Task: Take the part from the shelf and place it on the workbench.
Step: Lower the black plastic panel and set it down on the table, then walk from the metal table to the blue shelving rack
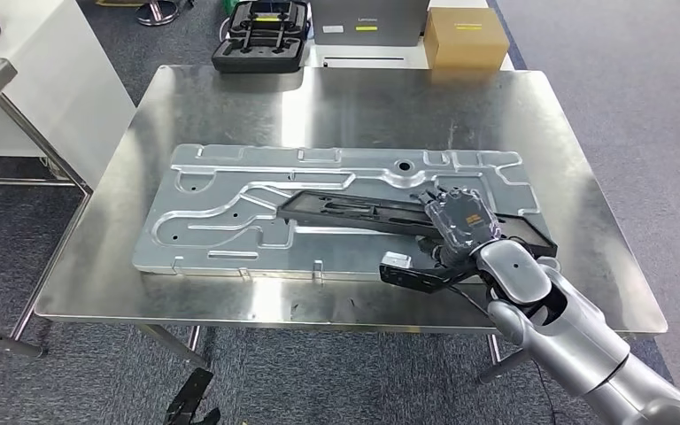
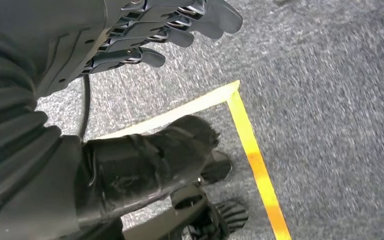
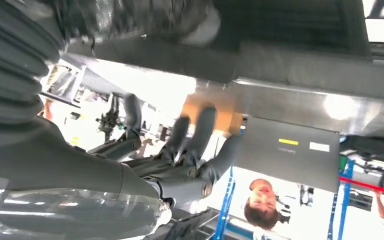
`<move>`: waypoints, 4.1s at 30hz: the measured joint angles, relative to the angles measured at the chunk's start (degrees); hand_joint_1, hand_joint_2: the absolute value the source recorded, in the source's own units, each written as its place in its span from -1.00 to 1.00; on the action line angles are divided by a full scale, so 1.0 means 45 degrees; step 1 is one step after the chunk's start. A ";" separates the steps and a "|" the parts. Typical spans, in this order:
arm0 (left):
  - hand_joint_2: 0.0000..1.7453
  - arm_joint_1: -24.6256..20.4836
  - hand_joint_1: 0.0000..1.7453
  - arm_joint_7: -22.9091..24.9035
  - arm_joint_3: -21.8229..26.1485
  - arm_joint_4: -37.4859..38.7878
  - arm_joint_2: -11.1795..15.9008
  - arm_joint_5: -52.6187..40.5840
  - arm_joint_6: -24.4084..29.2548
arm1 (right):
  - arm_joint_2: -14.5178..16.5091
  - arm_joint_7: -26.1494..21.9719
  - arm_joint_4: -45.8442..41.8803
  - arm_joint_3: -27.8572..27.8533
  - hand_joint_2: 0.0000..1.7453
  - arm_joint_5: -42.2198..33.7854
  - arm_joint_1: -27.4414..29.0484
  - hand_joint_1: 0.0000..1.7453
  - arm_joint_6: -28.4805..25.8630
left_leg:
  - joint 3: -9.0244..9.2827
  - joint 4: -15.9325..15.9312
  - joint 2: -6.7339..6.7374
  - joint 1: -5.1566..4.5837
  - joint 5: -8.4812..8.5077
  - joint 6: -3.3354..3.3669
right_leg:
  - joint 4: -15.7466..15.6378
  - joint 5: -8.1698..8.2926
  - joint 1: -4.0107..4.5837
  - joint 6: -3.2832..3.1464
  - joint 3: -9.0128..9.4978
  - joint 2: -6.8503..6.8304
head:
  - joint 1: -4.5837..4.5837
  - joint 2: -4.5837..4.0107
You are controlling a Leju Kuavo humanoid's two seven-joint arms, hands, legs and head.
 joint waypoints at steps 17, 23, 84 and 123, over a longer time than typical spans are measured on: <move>-1.00 0.0082 -1.00 0.0316 -0.0004 0.0000 -0.0010 0.0035 -0.0127 | 0.0011 0.0057 0.0314 0.0146 -1.00 -0.0597 0.0218 -1.00 0.0277 | -0.1494 0.3547 0.0036 0.0076 -0.1958 -0.0677 | -0.1759 0.1105 0.0002 -0.0508 0.0814 -0.0056 | -0.0073 -0.0001; -1.00 0.0083 -1.00 0.0391 -0.0005 0.0000 -0.0006 0.0036 -0.0158 | 0.0015 0.0312 0.0173 0.0152 -1.00 -0.0600 0.0198 -1.00 -0.0141 | 0.0153 0.0650 0.0020 0.0089 -0.0569 -0.0581 | -0.1769 0.1221 -0.0013 -0.0362 0.0764 -0.0043 | -0.0067 -0.0001; -1.00 0.0591 -1.00 0.0219 0.0141 0.0000 -0.0425 0.1217 -0.0432 | 0.4235 -0.5783 0.0357 -0.2922 -1.00 -0.5906 0.7690 -1.00 -0.9724 | 0.0749 0.1803 0.0062 0.0279 -0.1090 -0.0923 | -0.2297 0.1908 0.0069 -0.0404 0.0298 -0.0210 | 0.0040 0.0000; -1.00 0.0481 -1.00 0.1527 0.0039 0.0000 -0.0391 0.0731 -0.0273 | 0.7227 -0.4698 1.6170 -0.6336 -1.00 -1.4262 0.6249 -1.00 -0.7863 | 0.1391 -0.0617 0.0529 0.0015 -0.0693 -0.0047 | -0.1234 -0.0080 0.0240 -0.0199 0.1279 -0.0641 | 0.0150 -0.0001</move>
